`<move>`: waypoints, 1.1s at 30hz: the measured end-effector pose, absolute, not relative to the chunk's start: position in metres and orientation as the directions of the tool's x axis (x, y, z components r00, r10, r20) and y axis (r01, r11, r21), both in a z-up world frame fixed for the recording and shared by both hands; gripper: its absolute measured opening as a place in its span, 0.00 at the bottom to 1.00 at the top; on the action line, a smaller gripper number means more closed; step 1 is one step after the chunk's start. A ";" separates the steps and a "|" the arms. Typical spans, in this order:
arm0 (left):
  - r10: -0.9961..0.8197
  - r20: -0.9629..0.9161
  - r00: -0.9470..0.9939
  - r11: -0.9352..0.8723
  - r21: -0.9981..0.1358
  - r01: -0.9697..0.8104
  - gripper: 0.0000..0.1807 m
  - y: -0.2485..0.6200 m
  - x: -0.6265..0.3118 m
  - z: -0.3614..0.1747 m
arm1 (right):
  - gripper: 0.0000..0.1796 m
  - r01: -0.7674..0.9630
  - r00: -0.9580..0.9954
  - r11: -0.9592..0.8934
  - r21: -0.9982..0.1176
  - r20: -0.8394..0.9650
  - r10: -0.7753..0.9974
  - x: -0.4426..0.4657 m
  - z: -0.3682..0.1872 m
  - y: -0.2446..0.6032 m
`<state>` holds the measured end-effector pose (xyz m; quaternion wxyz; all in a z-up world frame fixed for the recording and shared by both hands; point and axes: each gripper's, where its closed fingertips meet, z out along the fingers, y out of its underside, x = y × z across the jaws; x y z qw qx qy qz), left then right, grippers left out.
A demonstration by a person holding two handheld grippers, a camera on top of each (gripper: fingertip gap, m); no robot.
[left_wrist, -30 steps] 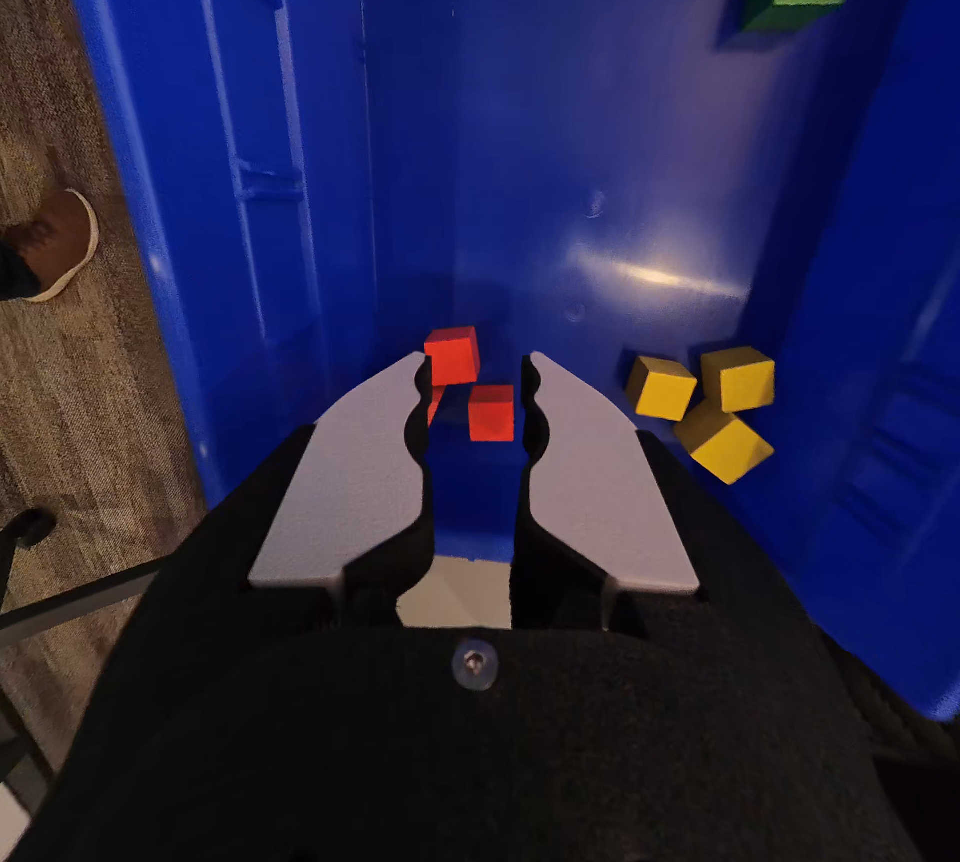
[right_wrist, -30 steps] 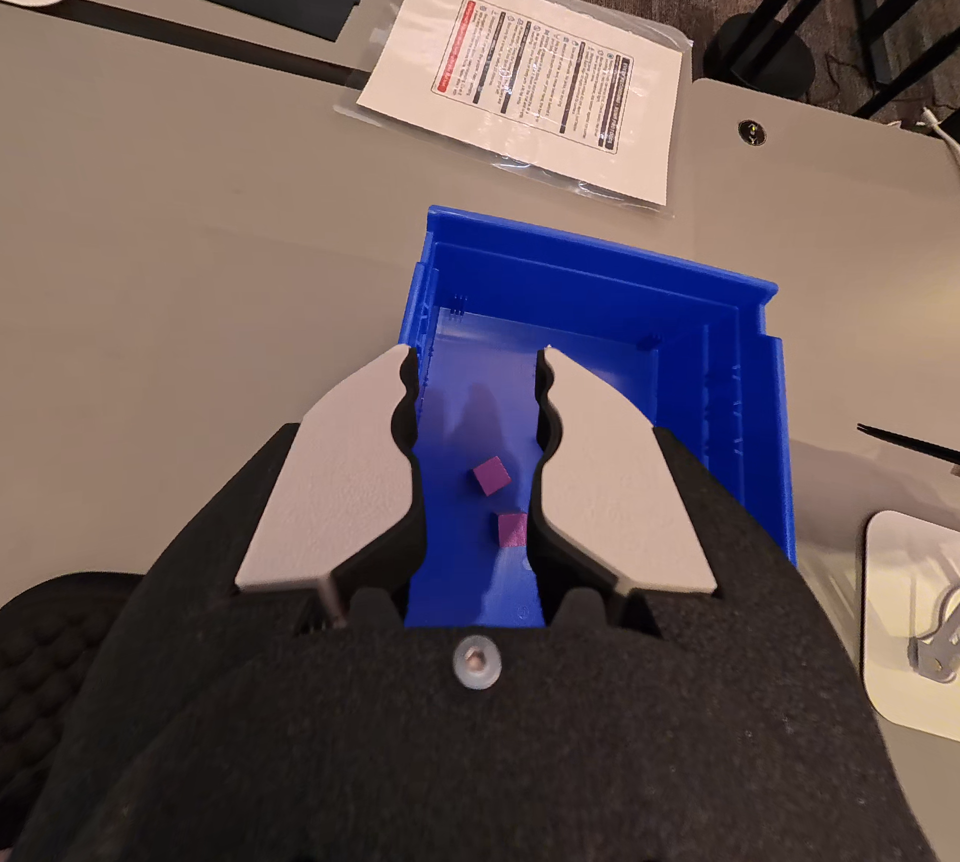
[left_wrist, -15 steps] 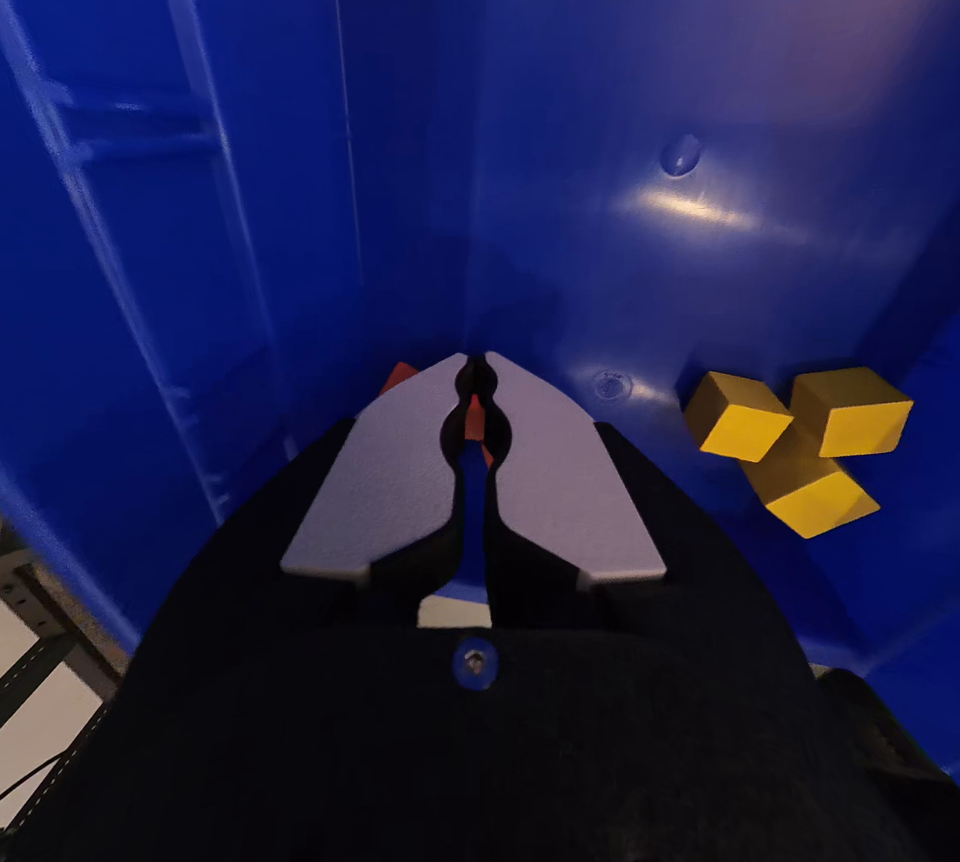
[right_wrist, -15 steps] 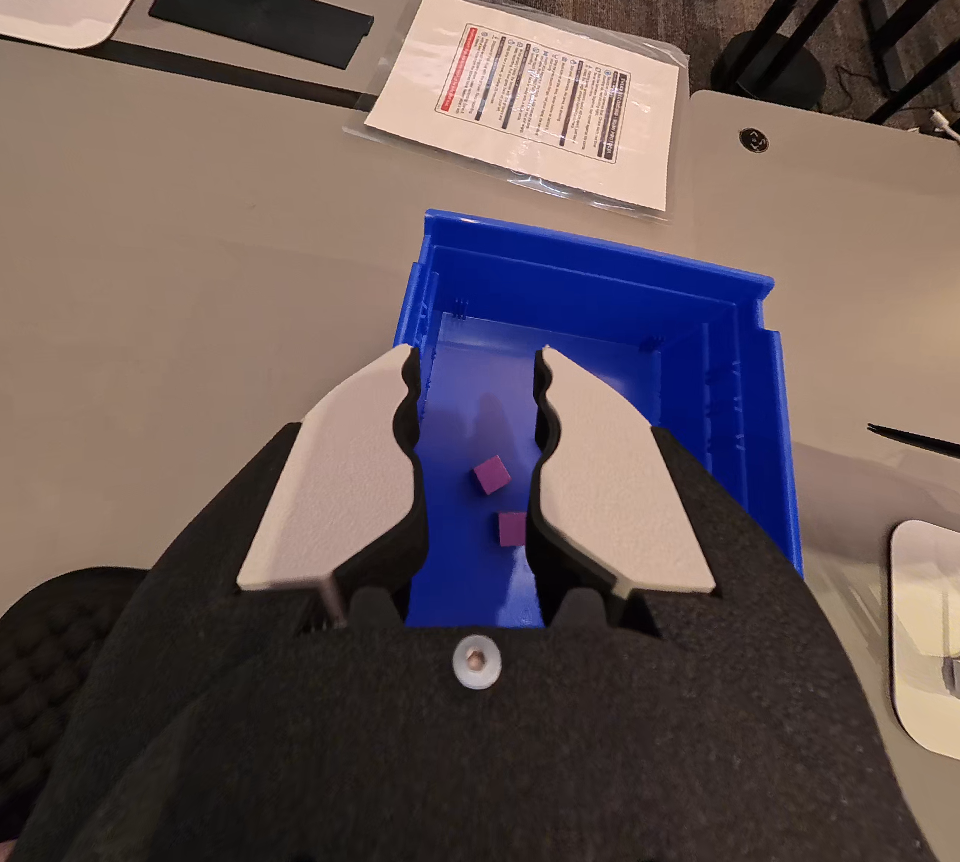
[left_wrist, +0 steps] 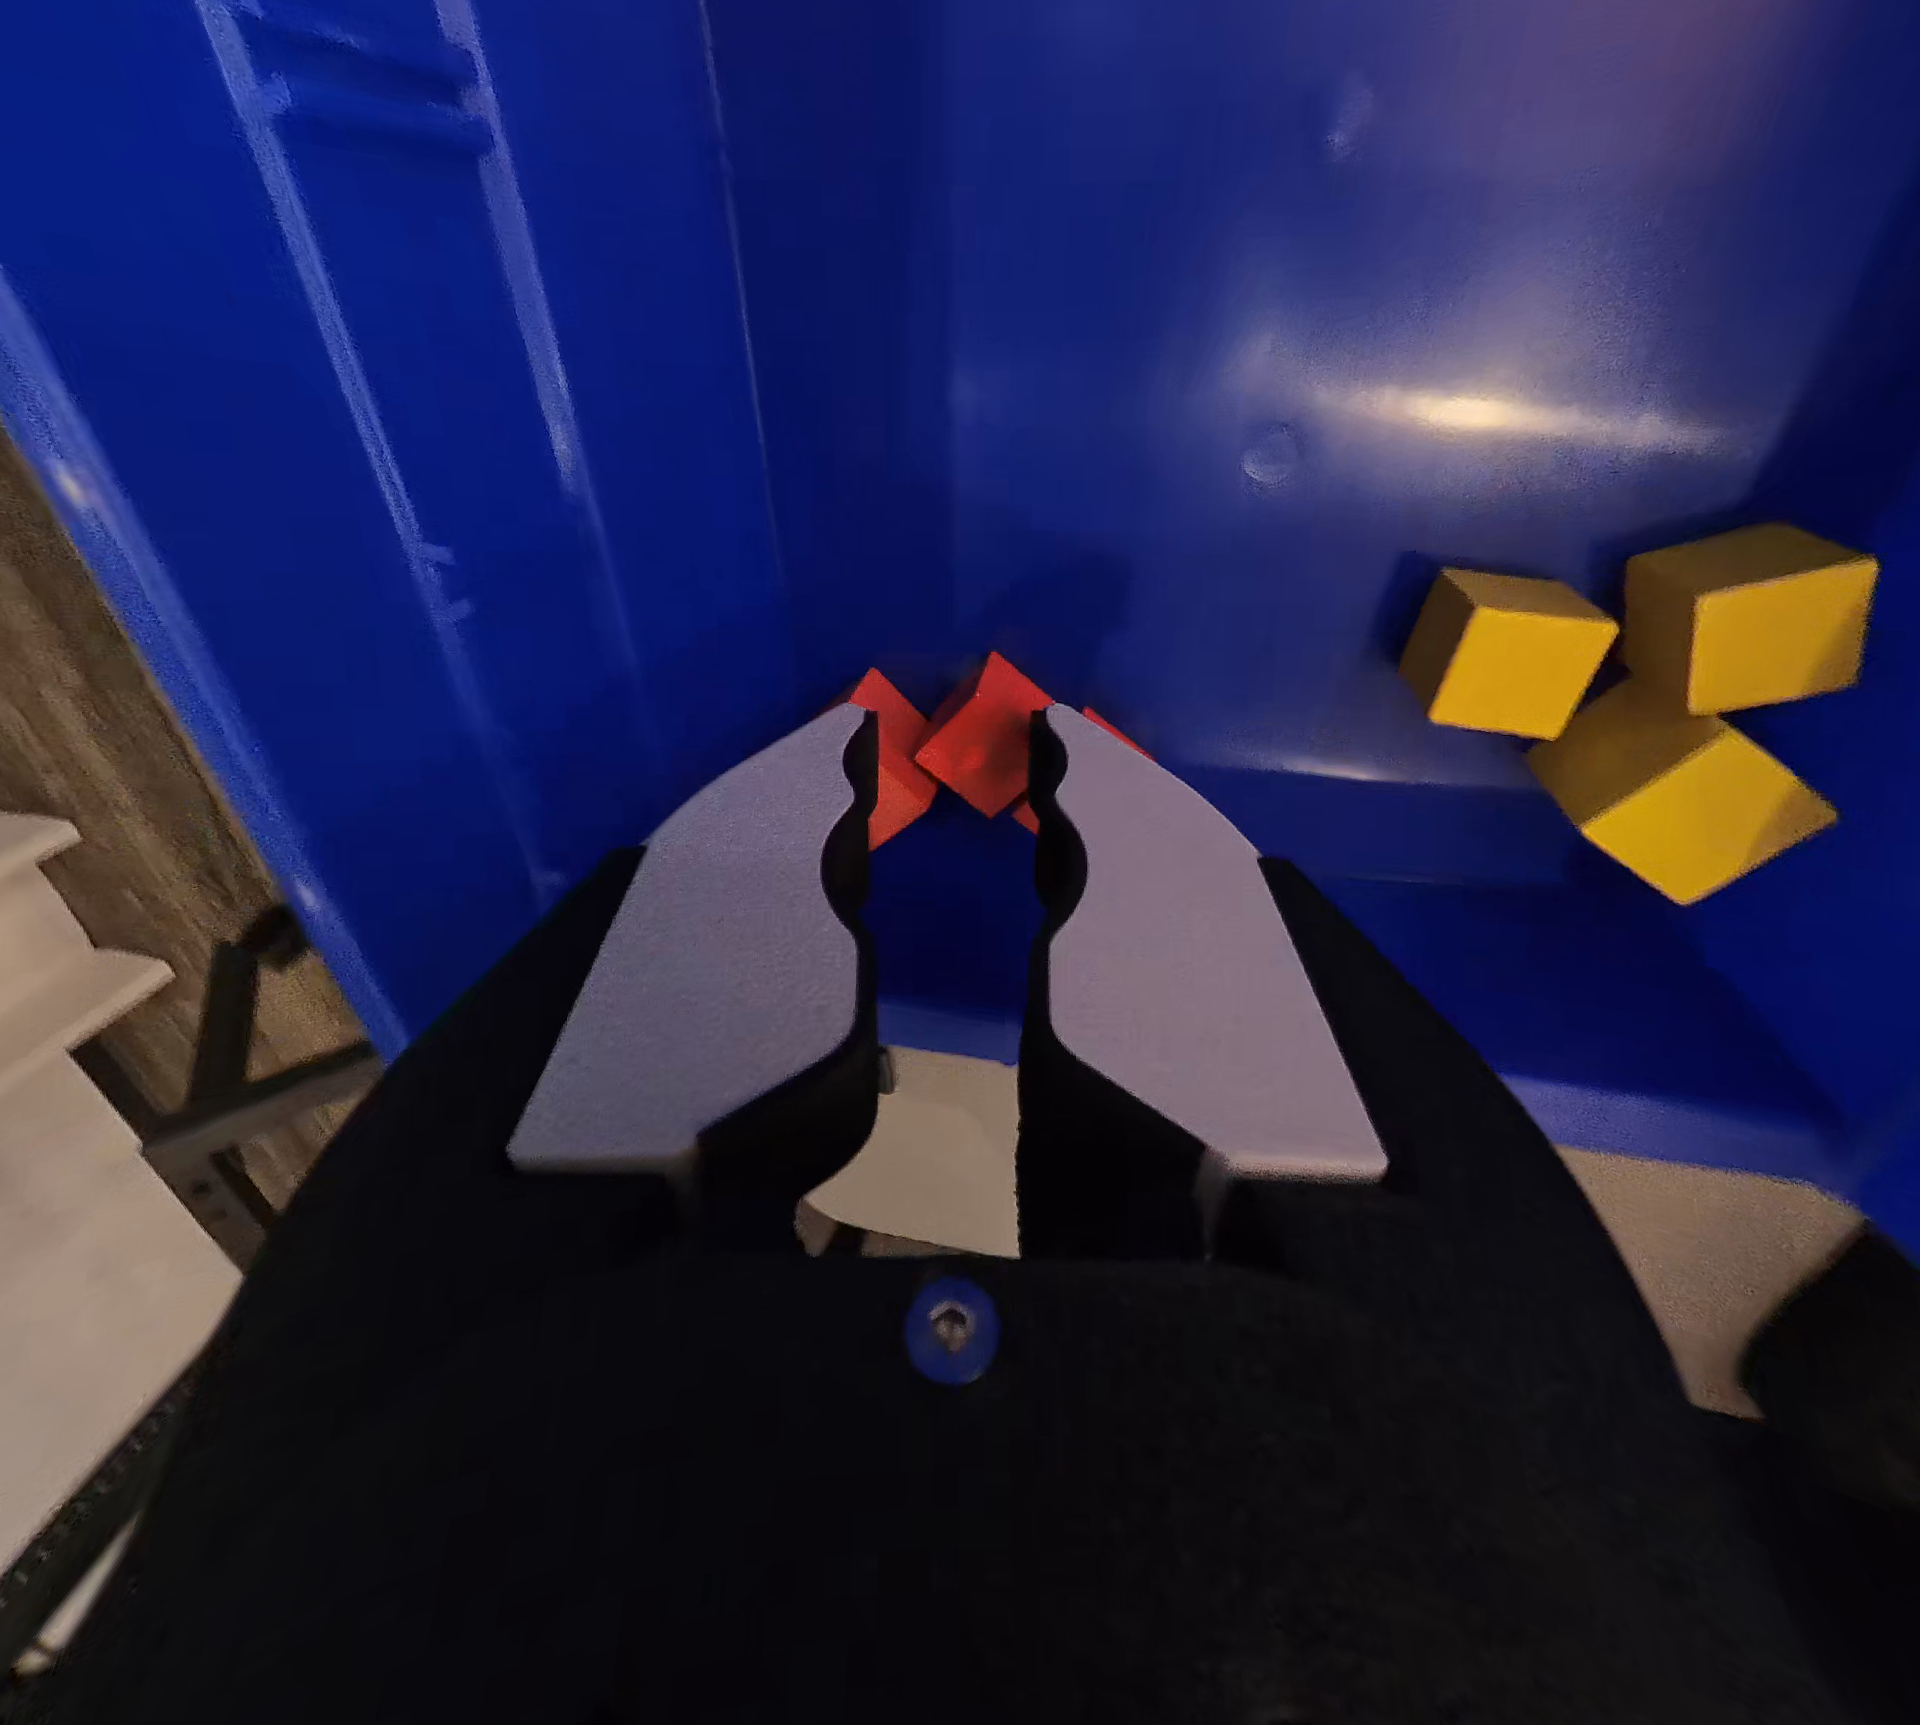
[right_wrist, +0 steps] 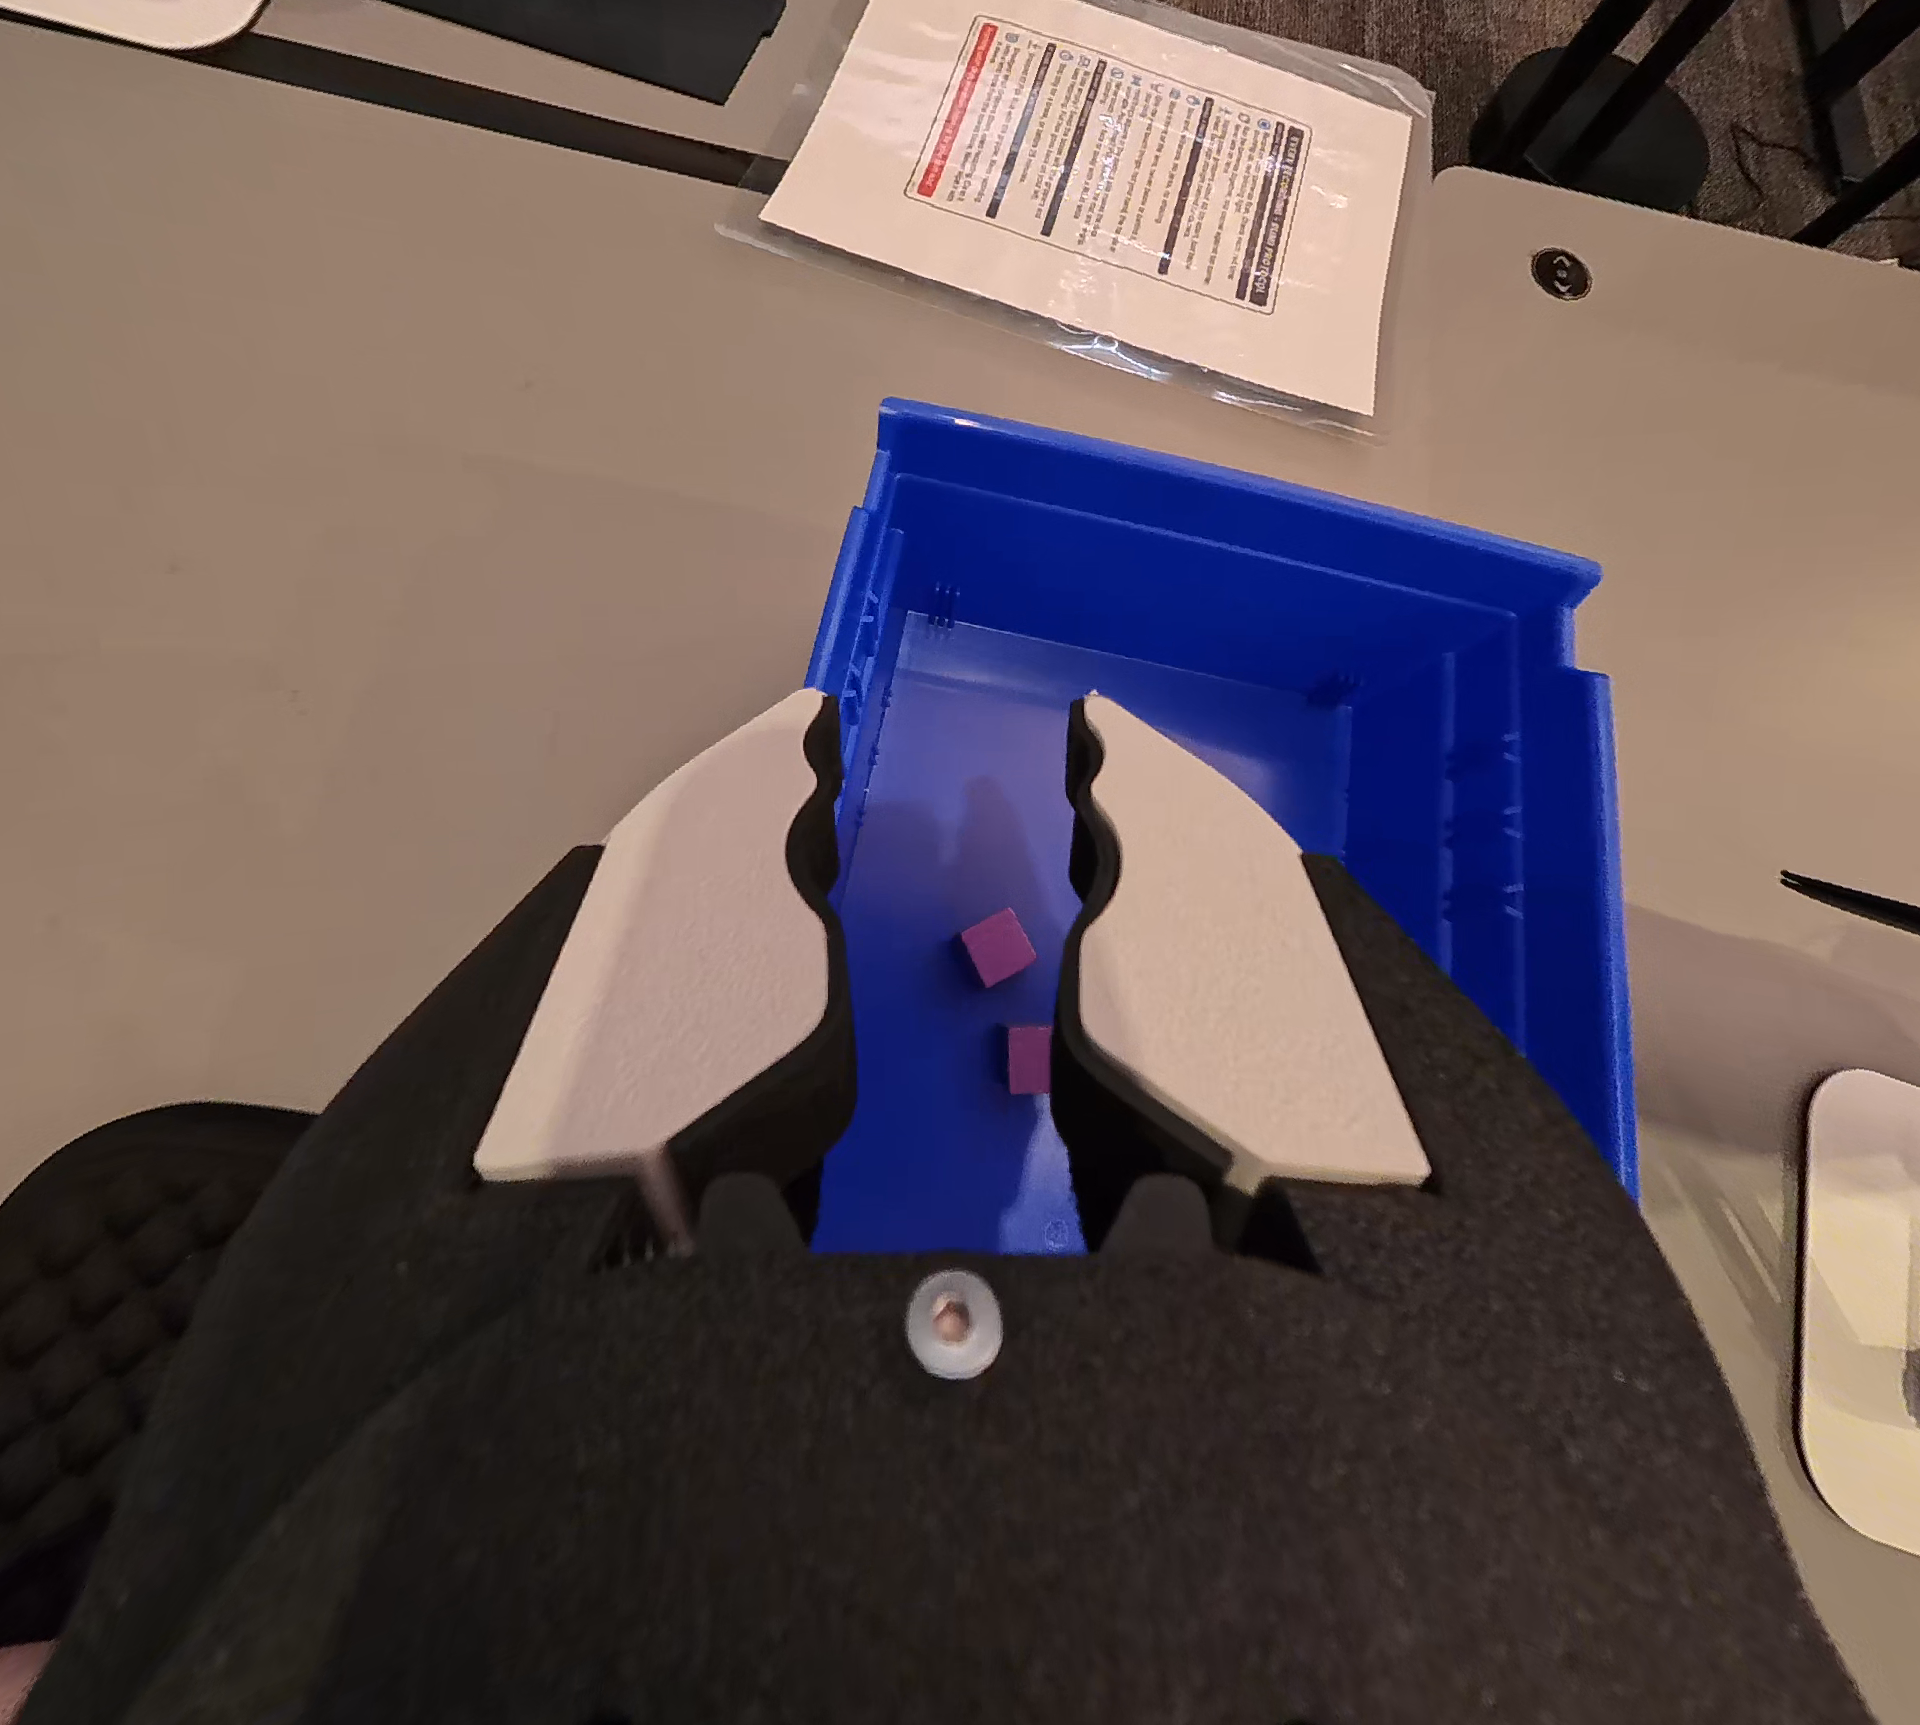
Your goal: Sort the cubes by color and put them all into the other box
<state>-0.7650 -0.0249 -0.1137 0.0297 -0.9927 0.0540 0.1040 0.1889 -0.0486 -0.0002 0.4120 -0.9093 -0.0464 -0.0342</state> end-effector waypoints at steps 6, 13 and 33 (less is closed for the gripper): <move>-0.422 -0.278 0.863 -0.903 0.042 -0.428 0.14 -0.031 -0.767 -0.102 | 0.23 0.145 0.989 -0.663 -0.735 0.110 0.095 0.181 -0.002 -0.046; -0.700 -0.185 0.690 -0.712 0.112 -0.693 0.22 -0.039 -0.755 -0.102 | 0.22 0.168 0.985 -0.663 -0.730 0.104 0.134 0.172 -0.004 -0.044; -0.801 -0.108 0.589 -0.598 0.195 -0.778 0.18 -0.036 -0.761 -0.117 | 0.22 0.218 0.975 -0.681 -0.699 0.136 0.173 0.161 -0.007 -0.041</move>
